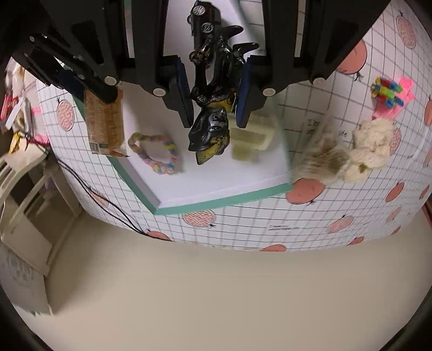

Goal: Organize objects
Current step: 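Carry the action figure and wafer packet over the white tray with both tools, then open both tools to drop the figure and wafer packet into the tray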

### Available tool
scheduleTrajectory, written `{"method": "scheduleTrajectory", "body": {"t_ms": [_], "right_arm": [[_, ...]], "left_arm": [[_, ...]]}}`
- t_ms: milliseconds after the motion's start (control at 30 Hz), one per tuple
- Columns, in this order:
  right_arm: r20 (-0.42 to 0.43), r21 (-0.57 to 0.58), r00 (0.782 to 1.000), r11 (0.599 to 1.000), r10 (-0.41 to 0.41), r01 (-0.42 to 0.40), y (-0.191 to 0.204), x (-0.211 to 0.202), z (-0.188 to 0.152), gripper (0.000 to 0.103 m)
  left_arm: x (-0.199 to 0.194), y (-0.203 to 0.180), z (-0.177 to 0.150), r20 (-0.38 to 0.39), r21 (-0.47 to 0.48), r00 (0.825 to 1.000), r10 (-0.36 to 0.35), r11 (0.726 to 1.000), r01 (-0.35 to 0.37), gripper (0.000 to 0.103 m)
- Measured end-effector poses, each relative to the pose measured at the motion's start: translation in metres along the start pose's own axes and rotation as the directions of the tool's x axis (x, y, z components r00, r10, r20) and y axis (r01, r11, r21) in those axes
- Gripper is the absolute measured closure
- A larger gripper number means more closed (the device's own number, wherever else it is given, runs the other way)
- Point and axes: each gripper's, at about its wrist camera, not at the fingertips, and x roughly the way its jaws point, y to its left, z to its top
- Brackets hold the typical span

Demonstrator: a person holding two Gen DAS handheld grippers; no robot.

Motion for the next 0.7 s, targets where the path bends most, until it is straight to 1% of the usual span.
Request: {"method": "scheduleTrajectory", "body": {"t_ms": [233, 367, 500, 600, 633, 700], "right_arm": [[-0.025, -0.005, 1.0, 1.0, -0.006, 0.006, -0.002, 0.01, -0.003, 0.066], [-0.044, -0.01, 0.999, 1.0, -0.006, 0.006, -0.001, 0.014, -0.004, 0.066], [-0.06, -0.021, 0.998, 1.0, -0.008, 0.007, 0.002, 0.016, -0.005, 0.066], [-0.073, -0.018, 0.997, 1.0, -0.009, 0.008, 0.002, 0.019, -0.006, 0.065], [-0.077, -0.02, 0.997, 1.0, -0.012, 0.01, 0.002, 0.019, -0.007, 0.064], [-0.08, -0.025, 0.997, 1.0, -0.014, 0.012, 0.004, 0.019, -0.007, 0.064]], "left_arm": [[0.017, -0.004, -0.006, -0.048, -0.014, 0.999, -0.014, 1.0, 0.013, 0.07], [0.023, -0.001, -0.009, -0.081, -0.038, 0.996, -0.029, 0.999, 0.026, 0.07], [0.024, 0.0, -0.011, -0.09, -0.046, 0.995, -0.038, 0.998, 0.034, 0.07], [0.022, 0.001, -0.01, -0.094, -0.054, 0.994, -0.053, 0.997, 0.048, 0.065], [0.021, 0.002, -0.01, -0.095, -0.057, 0.994, -0.058, 0.997, 0.053, 0.061], [0.019, 0.002, -0.01, -0.094, -0.061, 0.994, -0.061, 0.997, 0.055, 0.061]]}}
